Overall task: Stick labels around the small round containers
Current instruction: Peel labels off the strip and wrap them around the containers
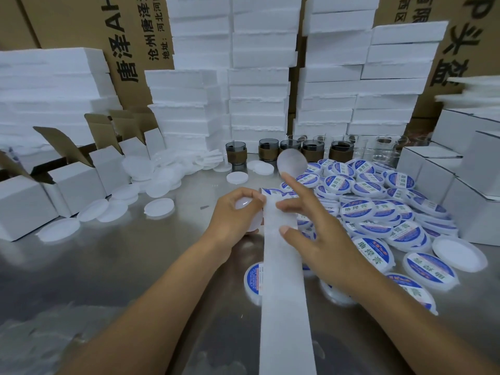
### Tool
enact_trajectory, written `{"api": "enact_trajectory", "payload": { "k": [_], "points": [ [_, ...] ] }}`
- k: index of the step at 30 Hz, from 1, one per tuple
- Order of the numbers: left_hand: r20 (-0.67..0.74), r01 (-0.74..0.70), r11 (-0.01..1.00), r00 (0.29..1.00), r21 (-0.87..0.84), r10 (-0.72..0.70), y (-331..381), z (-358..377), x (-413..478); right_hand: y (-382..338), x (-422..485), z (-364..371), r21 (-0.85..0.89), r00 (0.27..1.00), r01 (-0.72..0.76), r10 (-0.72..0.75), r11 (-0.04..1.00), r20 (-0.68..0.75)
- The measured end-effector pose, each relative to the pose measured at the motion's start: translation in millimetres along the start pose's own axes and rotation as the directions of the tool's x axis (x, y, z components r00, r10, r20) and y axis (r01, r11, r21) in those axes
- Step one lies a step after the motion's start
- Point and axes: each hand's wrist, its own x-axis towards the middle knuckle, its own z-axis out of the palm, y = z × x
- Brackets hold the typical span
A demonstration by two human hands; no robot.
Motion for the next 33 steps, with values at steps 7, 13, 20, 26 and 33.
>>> {"api": "enact_trajectory", "payload": {
  "k": [7, 13, 20, 26, 33],
  "points": [
    [-0.151, -0.035, 0.974, 0.988, -0.224, 0.001, 10.5, -4.8, 3.7, 10.8, 2.3, 3.6, -0.083, 0.981, -0.087, 0.100, 0.993, 0.165],
    [0.142, 0.127, 0.758, 0.989, -0.640, -0.046, 17.9, -10.6, 1.7, 11.3, 3.8, 6.6, -0.026, 0.987, -0.097, 0.099, 0.995, 0.129],
    [0.458, 0.389, 0.838, 0.868, -0.382, -0.194, -2.9, 9.5, -4.1, 4.6, 10.7, -1.8, 0.222, 0.938, -0.072, 0.141, 0.972, -0.315],
    [0.455, 0.443, 0.796, 0.857, -0.414, -0.241, -7.2, 11.4, 0.4, -10.8, 13.3, -11.1, 0.561, 0.919, -0.076, 0.277, 0.824, -0.282],
    [0.567, 0.492, 0.744, 0.802, -0.452, -0.187, -9.1, 12.8, 2.2, -9.0, 10.2, -5.9, 0.656, 0.930, -0.334, 0.352, 0.677, 0.111]
  ]
}}
